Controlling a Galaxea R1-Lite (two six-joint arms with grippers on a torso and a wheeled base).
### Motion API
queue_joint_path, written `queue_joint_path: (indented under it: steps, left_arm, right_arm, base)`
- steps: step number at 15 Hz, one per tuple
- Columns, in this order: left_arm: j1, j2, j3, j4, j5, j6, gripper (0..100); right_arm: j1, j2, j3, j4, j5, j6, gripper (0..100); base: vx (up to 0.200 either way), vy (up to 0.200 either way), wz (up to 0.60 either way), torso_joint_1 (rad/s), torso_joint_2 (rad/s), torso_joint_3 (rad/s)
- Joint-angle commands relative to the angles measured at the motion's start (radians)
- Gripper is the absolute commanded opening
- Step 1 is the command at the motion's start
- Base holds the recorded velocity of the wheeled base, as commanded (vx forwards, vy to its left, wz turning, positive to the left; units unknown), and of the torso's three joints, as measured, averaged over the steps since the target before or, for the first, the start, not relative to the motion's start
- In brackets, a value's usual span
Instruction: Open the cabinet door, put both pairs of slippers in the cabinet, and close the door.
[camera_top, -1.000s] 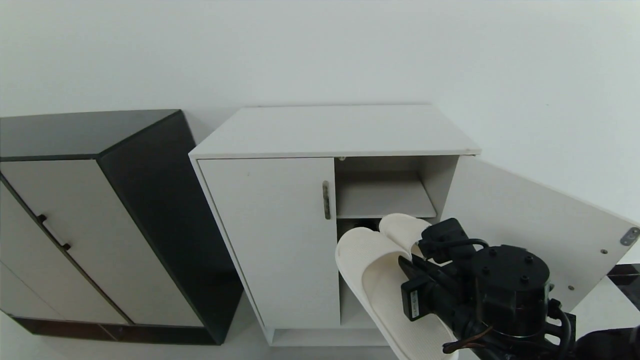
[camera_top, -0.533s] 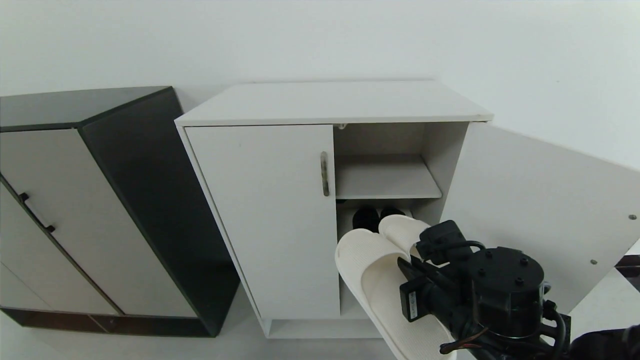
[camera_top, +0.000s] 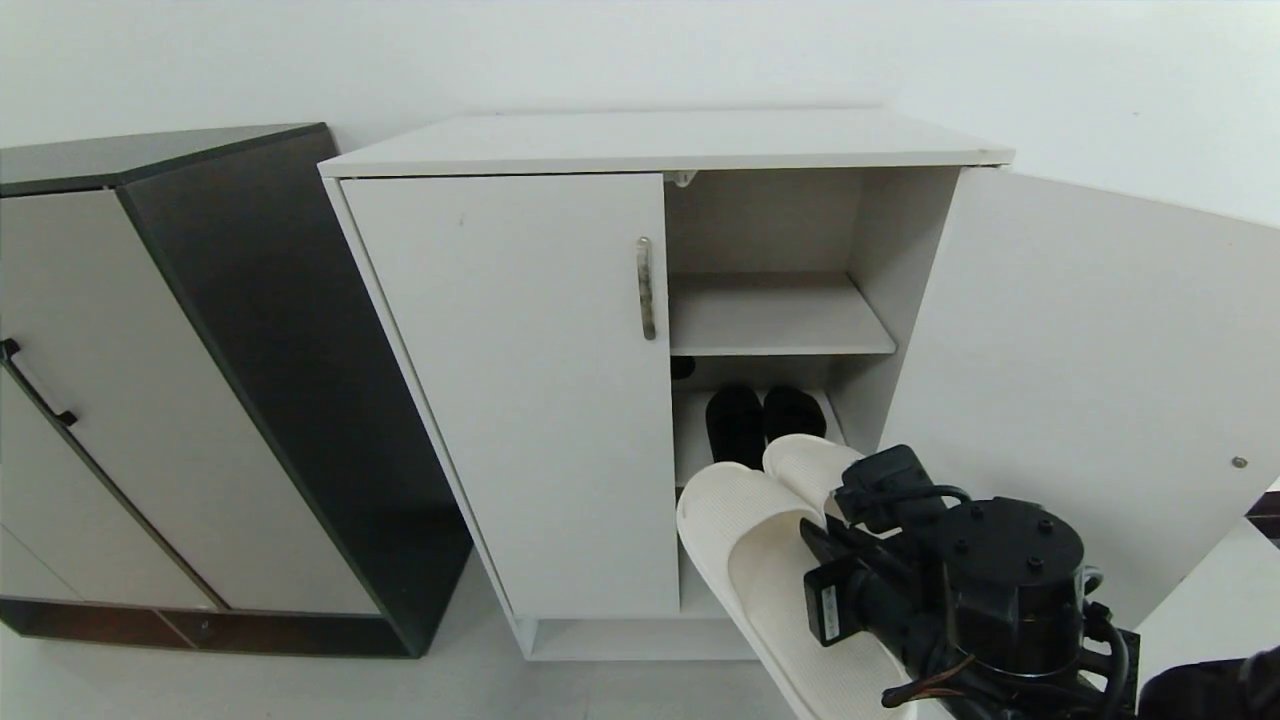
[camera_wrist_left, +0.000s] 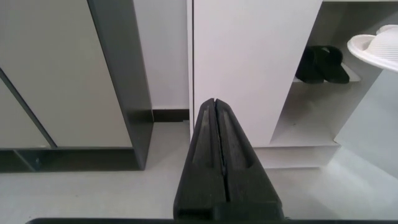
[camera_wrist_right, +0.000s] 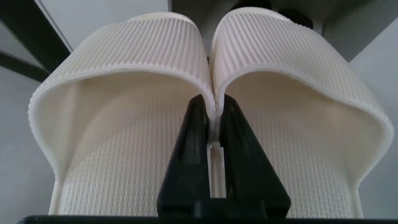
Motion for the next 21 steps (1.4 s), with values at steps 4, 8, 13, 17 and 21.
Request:
queue_joint_path:
  steps: [4, 8, 13, 17, 21]
  left_arm:
    - [0.000, 0.001, 0.000, 0.000, 0.001, -0.001, 0]
    - [0.000, 0.001, 0.000, 0.000, 0.005, 0.004, 0]
    - [0.000, 0.001, 0.000, 0.000, 0.004, 0.004, 0]
    - [0.000, 0.001, 0.000, 0.000, 0.005, 0.004, 0]
    - [0.000, 0.001, 0.000, 0.000, 0.005, 0.005, 0]
  right_arm:
    - [-0.013, 0.041, -0.035, 0.012, -0.038, -0.002, 0]
    - [-0.021, 0.055, -0.239, 0.262, -0.129, 0.135, 0]
    - [-0.007, -0.020, -0.578, 0.777, -0.236, 0.319, 0]
    - [-0.004, -0.008, -0.646, 0.761, -0.290, 0.233, 0]
    - [-0.026, 0.037, -0.641, 0.641, -0.293, 0.193, 0]
  base:
    - [0.000, 0.000, 0.00, -0.004, 0.04, 0.033]
    - [0.000, 0.000, 0.00, 0.000, 0.00, 0.000]
    - [0.000, 0.000, 0.00, 0.000, 0.00, 0.000]
    - [0.000, 0.000, 0.00, 0.000, 0.00, 0.000]
    - [0.000, 0.000, 0.00, 0.000, 0.00, 0.000]
